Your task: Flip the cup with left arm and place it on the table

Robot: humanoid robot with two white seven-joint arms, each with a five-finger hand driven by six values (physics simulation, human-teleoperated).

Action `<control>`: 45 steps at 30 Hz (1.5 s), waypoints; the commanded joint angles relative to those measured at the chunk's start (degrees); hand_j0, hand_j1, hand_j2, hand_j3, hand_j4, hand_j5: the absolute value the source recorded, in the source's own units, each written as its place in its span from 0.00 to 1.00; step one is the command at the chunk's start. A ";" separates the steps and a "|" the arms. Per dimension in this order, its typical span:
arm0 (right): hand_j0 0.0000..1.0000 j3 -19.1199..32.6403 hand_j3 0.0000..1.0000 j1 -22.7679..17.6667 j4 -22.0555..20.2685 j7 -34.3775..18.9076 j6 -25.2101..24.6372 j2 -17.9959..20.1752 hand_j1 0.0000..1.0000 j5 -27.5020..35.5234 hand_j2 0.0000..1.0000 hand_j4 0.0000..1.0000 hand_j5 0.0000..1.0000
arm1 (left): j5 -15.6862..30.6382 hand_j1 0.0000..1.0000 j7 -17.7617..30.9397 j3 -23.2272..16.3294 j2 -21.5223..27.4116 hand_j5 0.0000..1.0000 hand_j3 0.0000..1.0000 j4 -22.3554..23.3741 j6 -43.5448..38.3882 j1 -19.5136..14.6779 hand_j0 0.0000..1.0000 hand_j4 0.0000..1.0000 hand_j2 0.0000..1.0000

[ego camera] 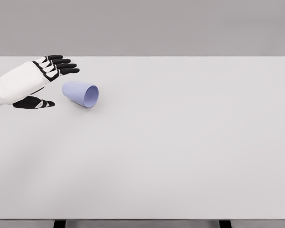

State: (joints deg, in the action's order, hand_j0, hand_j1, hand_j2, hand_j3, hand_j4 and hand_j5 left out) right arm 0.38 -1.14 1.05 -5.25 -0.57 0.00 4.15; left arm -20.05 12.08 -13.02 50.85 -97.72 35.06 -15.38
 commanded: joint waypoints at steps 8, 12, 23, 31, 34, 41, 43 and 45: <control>1.00 0.06 1.00 -0.18 0.18 0.06 -0.04 0.00 1.00 0.16 1.00 1.00 1.00 | -0.43 1.00 0.05 -0.07 0.21 1.00 1.00 -0.01 -0.06 -0.18 1.00 1.00 1.00; 1.00 0.06 1.00 -0.18 0.18 0.06 -0.04 0.00 1.00 0.07 1.00 1.00 1.00 | -2.18 1.00 0.05 0.02 0.21 1.00 1.00 0.08 -0.06 -0.70 1.00 1.00 1.00; 1.00 0.06 1.00 -0.18 0.18 -0.02 -0.04 0.00 1.00 0.16 1.00 1.00 1.00 | -4.12 1.00 0.05 -3.67 2.58 1.00 1.00 0.43 -0.06 -2.90 1.00 1.00 1.00; 1.00 0.06 1.00 -0.18 0.18 -0.02 -0.04 0.00 1.00 0.07 1.00 1.00 1.00 | -3.86 1.00 -0.04 -8.25 5.22 1.00 1.00 2.54 -0.06 -8.26 1.00 1.00 1.00; 1.00 0.06 1.00 -0.18 0.18 -0.02 -0.04 0.00 1.00 0.07 1.00 1.00 1.00 | -4.38 1.00 -0.04 -7.89 4.87 1.00 1.00 2.19 -0.06 -8.26 1.00 1.00 1.00; 1.00 0.06 1.00 -0.18 0.18 -0.02 -0.04 0.00 1.00 0.07 1.00 1.00 1.00 | -4.29 1.00 1.45 -7.37 4.52 1.00 1.00 1.66 -0.06 -8.17 1.00 1.00 1.00; 1.00 0.06 1.00 -0.18 0.18 -0.02 -0.04 0.00 1.00 0.07 1.00 1.00 1.00 | -4.38 1.00 1.45 -7.37 4.52 1.00 1.00 1.83 -0.06 -8.09 1.00 1.00 1.00; 1.00 0.06 1.00 -0.18 0.18 -0.02 -0.04 0.00 1.00 0.07 1.00 1.00 1.00 | -4.38 1.00 1.45 -6.32 4.43 1.00 1.00 1.75 -0.06 -8.17 1.00 1.00 1.00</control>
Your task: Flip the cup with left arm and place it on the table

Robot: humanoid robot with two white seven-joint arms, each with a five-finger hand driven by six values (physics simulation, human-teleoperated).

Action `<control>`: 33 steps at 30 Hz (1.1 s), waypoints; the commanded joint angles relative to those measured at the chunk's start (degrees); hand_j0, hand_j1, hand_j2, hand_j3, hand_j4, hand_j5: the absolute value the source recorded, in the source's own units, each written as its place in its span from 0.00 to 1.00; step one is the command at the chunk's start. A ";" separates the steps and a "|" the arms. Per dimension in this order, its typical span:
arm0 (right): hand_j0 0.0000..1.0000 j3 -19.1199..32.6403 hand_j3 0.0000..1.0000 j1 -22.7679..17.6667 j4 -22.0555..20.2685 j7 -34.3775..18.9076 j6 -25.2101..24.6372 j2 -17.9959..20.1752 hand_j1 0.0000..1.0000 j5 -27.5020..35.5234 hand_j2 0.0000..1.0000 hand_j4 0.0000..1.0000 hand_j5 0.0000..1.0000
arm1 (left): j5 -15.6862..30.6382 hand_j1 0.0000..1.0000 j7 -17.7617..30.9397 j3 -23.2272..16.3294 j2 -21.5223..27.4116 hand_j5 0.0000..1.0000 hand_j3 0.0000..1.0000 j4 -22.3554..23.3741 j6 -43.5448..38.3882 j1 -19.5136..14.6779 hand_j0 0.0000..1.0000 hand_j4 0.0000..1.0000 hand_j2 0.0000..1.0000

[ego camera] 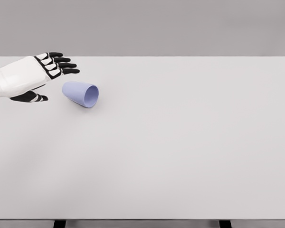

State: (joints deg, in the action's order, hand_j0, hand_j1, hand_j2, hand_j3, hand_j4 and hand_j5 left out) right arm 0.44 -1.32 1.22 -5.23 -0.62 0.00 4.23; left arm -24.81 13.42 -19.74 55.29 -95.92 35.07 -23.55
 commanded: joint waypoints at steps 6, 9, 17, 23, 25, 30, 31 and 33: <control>1.00 -0.01 1.00 0.00 0.01 -0.04 0.00 0.00 1.00 -0.02 1.00 1.00 1.00 | 0.73 1.00 0.02 3.04 -3.09 1.00 1.00 0.56 -0.07 -0.09 1.00 1.00 1.00; 1.00 -0.01 1.00 0.00 0.01 0.04 0.00 0.00 1.00 0.07 1.00 1.00 1.00 | 1.35 1.00 0.11 3.39 -7.48 1.00 1.00 0.65 -0.07 -0.09 1.00 1.00 1.00; 1.00 -0.01 1.00 0.00 0.01 -0.04 0.00 0.00 1.00 -0.02 1.00 1.00 1.00 | 5.56 1.00 -0.24 2.60 -7.66 1.00 1.00 0.12 -0.07 0.62 1.00 1.00 1.00; 1.00 -0.01 1.00 0.00 0.01 -0.04 0.00 0.00 1.00 -0.02 1.00 1.00 1.00 | 5.65 1.00 -0.24 -3.02 2.62 1.00 1.00 0.56 -0.07 -1.05 1.00 1.00 1.00; 1.00 -0.01 1.00 0.00 0.01 -0.04 0.00 0.00 1.00 0.07 1.00 1.00 1.00 | 5.65 1.00 -0.24 -6.45 3.33 1.00 1.00 0.65 -0.07 -2.72 1.00 1.00 1.00; 1.00 -0.01 1.00 0.00 0.01 -0.04 0.00 0.00 1.00 -0.02 1.00 1.00 1.00 | 5.57 1.00 -0.15 -24.20 1.13 1.00 1.00 8.47 -0.07 -15.03 1.00 1.00 1.00; 1.00 -0.01 1.00 0.00 0.01 -0.04 0.00 0.00 1.00 -0.01 1.00 1.00 1.00 | 5.57 1.00 -0.15 -24.56 0.35 1.00 1.00 9.43 -0.07 -15.47 1.00 1.00 1.00; 1.00 -0.01 1.00 0.00 0.01 -0.04 0.00 0.00 1.00 -0.02 1.00 1.00 1.00 | 5.57 1.00 -0.15 -24.65 -0.45 1.00 1.00 10.49 -0.07 -15.91 1.00 1.00 1.00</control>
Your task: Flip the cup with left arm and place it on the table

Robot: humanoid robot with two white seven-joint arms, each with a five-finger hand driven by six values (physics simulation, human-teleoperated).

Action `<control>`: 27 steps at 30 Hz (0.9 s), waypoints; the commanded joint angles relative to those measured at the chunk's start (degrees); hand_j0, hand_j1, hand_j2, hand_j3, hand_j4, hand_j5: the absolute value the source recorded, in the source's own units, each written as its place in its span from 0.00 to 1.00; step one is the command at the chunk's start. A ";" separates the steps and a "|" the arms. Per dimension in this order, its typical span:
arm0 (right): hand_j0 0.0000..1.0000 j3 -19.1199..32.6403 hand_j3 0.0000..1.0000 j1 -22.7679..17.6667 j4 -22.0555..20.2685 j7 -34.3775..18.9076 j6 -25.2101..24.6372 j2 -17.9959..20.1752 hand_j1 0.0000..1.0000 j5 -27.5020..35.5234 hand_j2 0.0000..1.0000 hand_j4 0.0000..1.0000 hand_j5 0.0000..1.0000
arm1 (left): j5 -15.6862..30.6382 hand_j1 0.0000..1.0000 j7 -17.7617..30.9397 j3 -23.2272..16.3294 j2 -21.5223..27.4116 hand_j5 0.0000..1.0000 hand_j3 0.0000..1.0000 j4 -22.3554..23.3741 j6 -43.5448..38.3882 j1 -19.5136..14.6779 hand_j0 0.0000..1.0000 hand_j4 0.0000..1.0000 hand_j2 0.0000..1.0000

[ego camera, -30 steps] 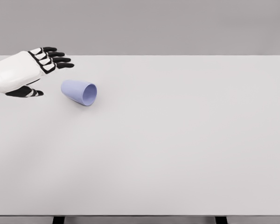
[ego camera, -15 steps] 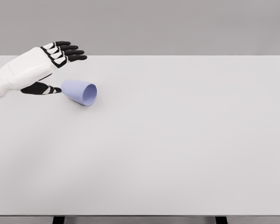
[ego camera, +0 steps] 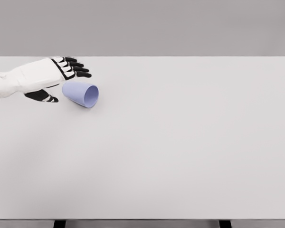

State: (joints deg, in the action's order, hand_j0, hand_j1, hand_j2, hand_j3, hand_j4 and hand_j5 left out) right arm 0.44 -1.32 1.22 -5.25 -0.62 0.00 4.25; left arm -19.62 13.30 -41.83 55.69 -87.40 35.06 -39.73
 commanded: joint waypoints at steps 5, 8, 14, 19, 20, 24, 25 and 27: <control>1.00 -0.01 1.00 0.00 0.01 -0.03 0.00 0.00 1.00 -0.03 1.00 1.00 1.00 | 0.63 1.00 0.15 -4.58 -0.85 1.00 1.00 2.32 -0.06 -2.28 1.00 1.00 1.00; 1.00 -0.01 1.00 0.00 0.01 0.06 0.00 0.00 1.00 -0.03 1.00 1.00 1.00 | 3.80 1.00 0.15 -4.84 -0.93 1.00 1.00 2.41 -0.06 -2.64 1.00 1.00 1.00; 1.00 -0.01 1.00 0.00 0.01 -0.03 0.00 0.00 1.00 -0.03 1.00 1.00 1.00 | 9.69 1.00 0.24 -6.07 -2.16 1.00 1.00 2.14 -8.34 -2.81 1.00 1.00 1.00; 1.00 -0.01 1.00 0.00 0.01 -0.03 0.00 0.00 1.00 -0.03 1.00 1.00 1.00 | 9.69 1.00 0.32 -7.56 -3.75 1.00 1.00 2.41 -15.72 -3.60 1.00 1.00 1.00; 1.00 -0.01 1.00 0.00 0.01 -0.03 0.00 0.00 1.00 -0.03 1.00 1.00 1.00 | 9.77 1.00 0.32 -8.00 -4.19 1.00 1.00 2.41 -16.86 -3.69 1.00 1.00 1.00; 1.00 -0.01 1.00 0.00 0.01 -0.03 0.00 0.00 1.00 -0.03 1.00 1.00 1.00 | 9.86 1.00 1.99 -10.29 -5.42 1.00 1.00 3.37 -19.42 -4.83 1.00 1.00 1.00; 1.00 -0.01 1.00 0.00 0.01 -0.03 0.00 0.00 1.00 -0.03 1.00 1.00 1.00 | 9.86 1.00 2.78 -11.17 -5.86 1.00 1.00 4.07 -20.03 -5.18 1.00 1.00 1.00; 1.00 -0.01 1.00 0.00 0.01 -0.03 0.00 0.00 1.00 -0.03 1.00 1.00 1.00 | 9.86 1.00 2.87 -11.78 -6.47 1.00 1.00 4.34 -20.30 -5.36 1.00 1.00 1.00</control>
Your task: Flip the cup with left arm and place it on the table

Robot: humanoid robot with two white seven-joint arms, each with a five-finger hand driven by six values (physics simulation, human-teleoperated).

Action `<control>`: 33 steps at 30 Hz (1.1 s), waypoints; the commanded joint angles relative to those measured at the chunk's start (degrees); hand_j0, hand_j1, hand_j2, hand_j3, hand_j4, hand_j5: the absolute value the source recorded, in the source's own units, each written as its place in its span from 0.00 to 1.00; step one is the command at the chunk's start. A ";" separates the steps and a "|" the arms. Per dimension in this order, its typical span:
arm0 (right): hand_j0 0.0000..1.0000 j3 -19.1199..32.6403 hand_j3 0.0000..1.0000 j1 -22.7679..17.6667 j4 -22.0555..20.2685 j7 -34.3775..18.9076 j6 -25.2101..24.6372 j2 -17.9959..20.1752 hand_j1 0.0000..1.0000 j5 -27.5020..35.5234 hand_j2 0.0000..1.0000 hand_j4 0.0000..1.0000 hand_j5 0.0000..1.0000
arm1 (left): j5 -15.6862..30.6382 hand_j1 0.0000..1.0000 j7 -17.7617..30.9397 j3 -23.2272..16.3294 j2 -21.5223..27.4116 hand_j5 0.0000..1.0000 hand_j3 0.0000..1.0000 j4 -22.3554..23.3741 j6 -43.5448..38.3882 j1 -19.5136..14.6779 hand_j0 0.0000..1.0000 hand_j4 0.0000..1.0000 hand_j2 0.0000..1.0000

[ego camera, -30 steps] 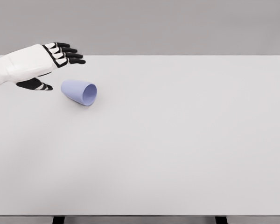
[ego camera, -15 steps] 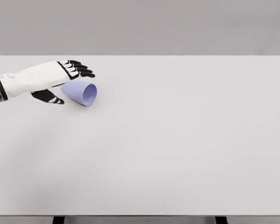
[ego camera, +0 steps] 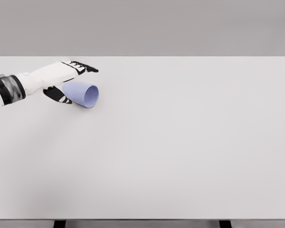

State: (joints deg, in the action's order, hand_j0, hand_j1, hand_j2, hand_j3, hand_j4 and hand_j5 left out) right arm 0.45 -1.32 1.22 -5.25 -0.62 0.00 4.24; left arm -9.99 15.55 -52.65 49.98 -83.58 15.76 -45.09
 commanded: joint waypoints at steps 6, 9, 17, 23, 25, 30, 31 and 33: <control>1.00 -0.01 1.00 0.00 0.01 -0.02 0.00 0.00 1.00 -0.02 1.00 1.00 1.00 | 0.15 1.00 1.76 -1.49 -1.64 1.00 1.00 3.16 -2.84 -0.09 1.00 1.00 1.00; 1.00 -0.01 1.00 0.00 0.01 -0.02 0.00 0.00 1.00 -0.02 1.00 1.00 1.00 | 0.15 1.00 1.85 -1.58 -2.25 1.00 1.00 3.33 -3.45 -0.26 1.00 1.00 1.00; 1.00 -0.01 1.00 0.00 0.01 -0.02 0.00 0.00 1.00 -0.03 1.00 1.00 1.00 | 0.15 1.00 1.85 -1.58 -4.98 1.00 1.00 7.20 -3.54 -1.58 1.00 1.00 1.00; 1.00 -0.01 1.00 0.00 0.01 0.07 0.00 0.00 1.00 -0.03 1.00 1.00 1.00 | -0.12 1.00 1.85 -1.58 -6.56 1.00 1.00 8.96 -6.00 -1.93 1.00 1.00 1.00; 1.00 -0.01 1.00 0.00 0.01 -0.02 0.00 0.00 1.00 -0.03 1.00 1.00 1.00 | -0.20 1.00 1.85 -1.93 -6.73 1.00 1.00 9.31 -6.00 -2.02 1.00 1.00 1.00; 1.00 -0.01 1.00 0.00 0.01 -0.02 0.00 0.00 1.00 -0.03 1.00 1.00 1.00 | -0.29 1.00 1.85 -3.16 -7.53 1.00 1.00 9.75 -6.00 -2.37 1.00 1.00 1.00; 1.00 -0.01 1.00 0.00 0.01 -0.02 0.00 0.00 1.00 -0.03 1.00 1.00 1.00 | -0.29 1.00 1.85 -3.60 -7.53 1.00 1.00 9.75 -6.00 -2.46 1.00 1.00 1.00; 1.00 -0.01 1.00 0.00 0.01 -0.02 0.00 0.00 1.00 -0.03 1.00 1.00 1.00 | -0.38 1.00 1.85 -3.69 -7.61 1.00 1.00 9.75 -6.00 -2.46 1.00 1.00 1.00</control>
State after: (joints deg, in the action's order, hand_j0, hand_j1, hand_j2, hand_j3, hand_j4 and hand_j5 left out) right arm 0.45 -1.32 1.22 -5.26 -0.62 0.00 4.23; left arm -10.45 17.41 -56.09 42.36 -73.89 9.81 -47.46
